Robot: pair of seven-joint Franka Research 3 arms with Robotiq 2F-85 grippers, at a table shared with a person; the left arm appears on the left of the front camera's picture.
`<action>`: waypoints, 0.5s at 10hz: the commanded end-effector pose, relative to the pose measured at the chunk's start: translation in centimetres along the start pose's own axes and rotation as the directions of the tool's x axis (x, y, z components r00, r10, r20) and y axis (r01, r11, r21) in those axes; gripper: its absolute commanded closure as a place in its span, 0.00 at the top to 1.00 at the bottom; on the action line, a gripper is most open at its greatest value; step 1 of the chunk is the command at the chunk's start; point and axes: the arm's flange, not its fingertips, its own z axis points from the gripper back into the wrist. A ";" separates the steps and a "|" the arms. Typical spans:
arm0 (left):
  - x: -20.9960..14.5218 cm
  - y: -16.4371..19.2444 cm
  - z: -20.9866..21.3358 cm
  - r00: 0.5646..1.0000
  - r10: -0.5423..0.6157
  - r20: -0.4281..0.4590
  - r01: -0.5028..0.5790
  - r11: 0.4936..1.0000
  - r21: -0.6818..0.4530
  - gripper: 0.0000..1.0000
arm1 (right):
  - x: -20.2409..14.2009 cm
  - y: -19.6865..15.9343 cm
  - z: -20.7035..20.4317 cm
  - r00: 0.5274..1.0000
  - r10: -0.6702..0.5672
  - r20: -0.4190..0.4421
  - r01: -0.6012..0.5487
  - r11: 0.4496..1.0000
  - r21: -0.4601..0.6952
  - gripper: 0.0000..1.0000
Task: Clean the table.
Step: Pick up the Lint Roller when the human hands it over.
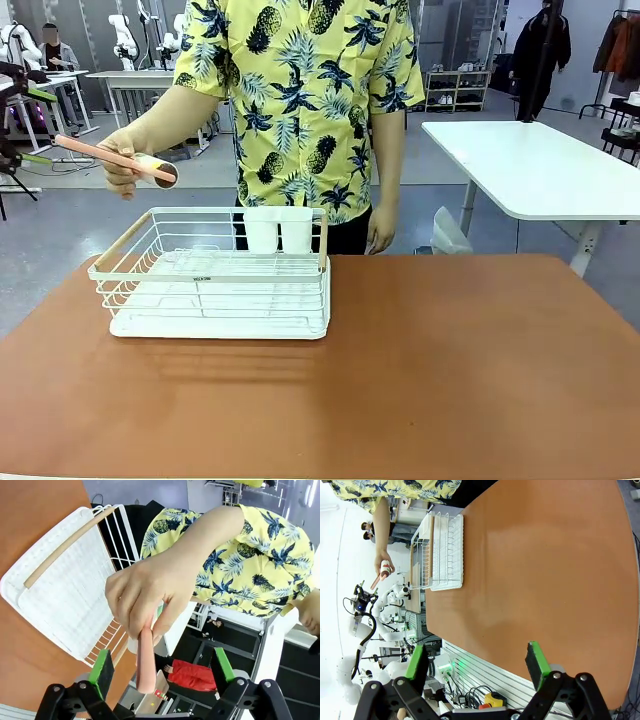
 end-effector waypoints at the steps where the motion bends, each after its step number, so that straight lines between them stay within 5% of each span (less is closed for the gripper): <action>1: -0.3 0.8 -1.5 0.999 -0.046 0.007 0.046 0.999 -0.020 1.00 | -0.1 0.3 0.1 1.000 0.003 0.005 -0.003 1.000 0.016 1.00; 5: -1.1 1.3 -2.9 0.996 -0.084 -0.029 0.084 0.996 0.005 1.00 | -0.1 0.3 0.1 1.000 0.003 0.005 -0.003 1.000 0.016 1.00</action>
